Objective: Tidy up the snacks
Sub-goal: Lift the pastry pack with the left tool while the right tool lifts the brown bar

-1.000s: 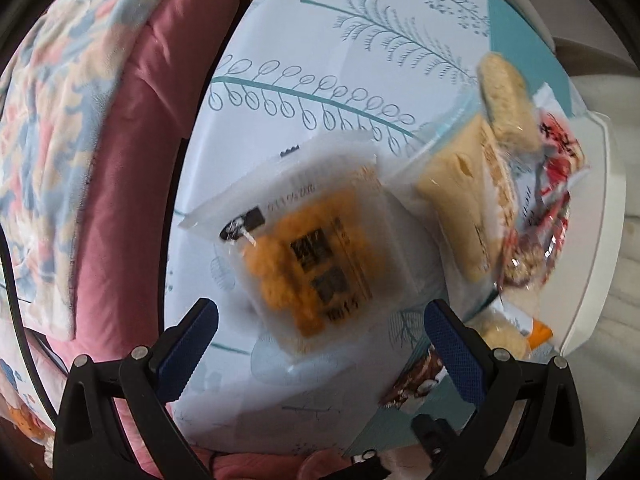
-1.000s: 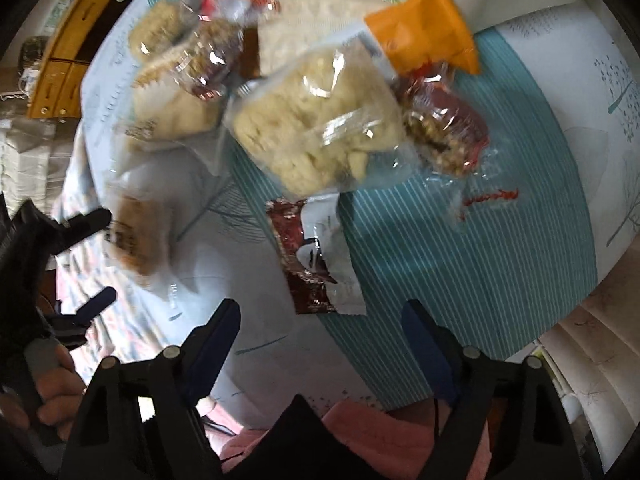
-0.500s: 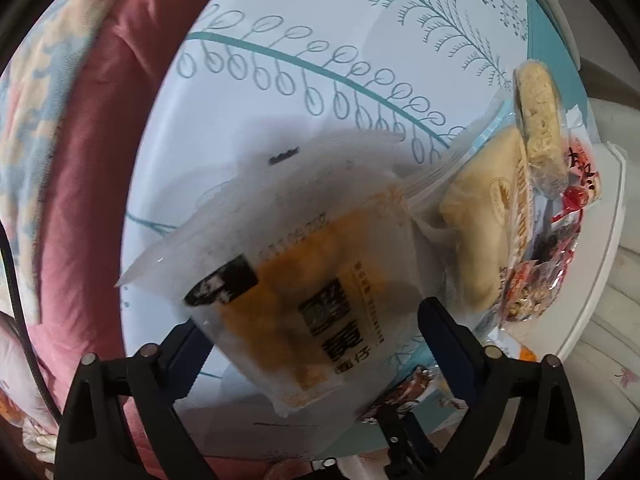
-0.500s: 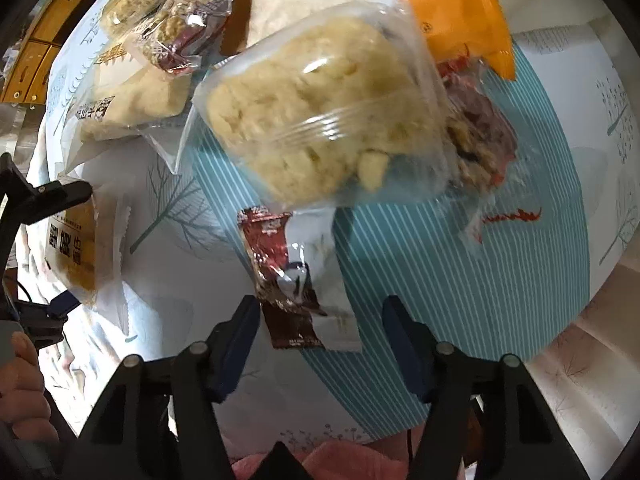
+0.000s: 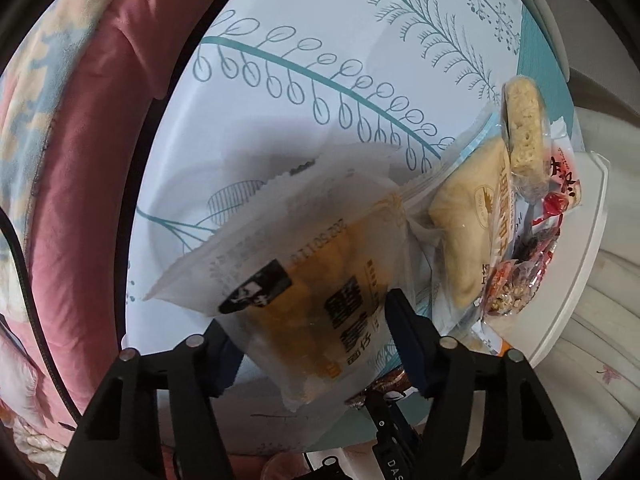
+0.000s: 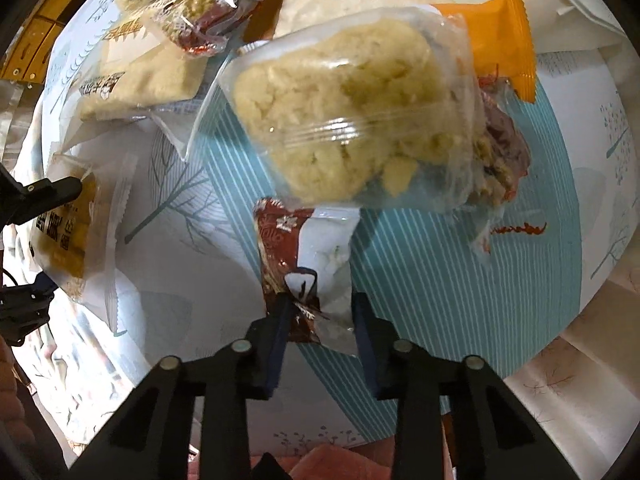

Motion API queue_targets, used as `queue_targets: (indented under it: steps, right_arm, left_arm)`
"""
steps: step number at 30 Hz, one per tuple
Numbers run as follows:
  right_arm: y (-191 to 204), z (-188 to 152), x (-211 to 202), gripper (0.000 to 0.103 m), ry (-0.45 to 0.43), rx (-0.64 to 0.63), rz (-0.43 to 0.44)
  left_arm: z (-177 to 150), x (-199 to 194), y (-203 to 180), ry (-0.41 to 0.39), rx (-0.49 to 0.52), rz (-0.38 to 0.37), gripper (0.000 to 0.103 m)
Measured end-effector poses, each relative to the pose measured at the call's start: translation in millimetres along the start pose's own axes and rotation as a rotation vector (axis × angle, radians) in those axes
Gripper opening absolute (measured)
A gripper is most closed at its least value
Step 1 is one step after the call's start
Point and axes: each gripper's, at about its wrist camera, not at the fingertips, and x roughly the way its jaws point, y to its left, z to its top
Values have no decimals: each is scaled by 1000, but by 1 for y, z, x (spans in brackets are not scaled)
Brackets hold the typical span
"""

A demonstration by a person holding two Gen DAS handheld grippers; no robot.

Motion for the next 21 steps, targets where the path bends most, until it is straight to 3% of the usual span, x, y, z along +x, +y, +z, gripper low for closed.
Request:
queue_targets:
  steps: [9,15,21]
  right_arm:
    - [-3,-12,0,14,6,0,41]
    - [-6,-26,-3,10,5,-20,76]
    - [-4,-34,-31,9,-50,-73,126]
  left_arm:
    - [-19,-20,19,22,-17,11,50]
    - [-42,-29,34,16,-18,46,46]
    - [-62,-50,45,-2,1,52,44]
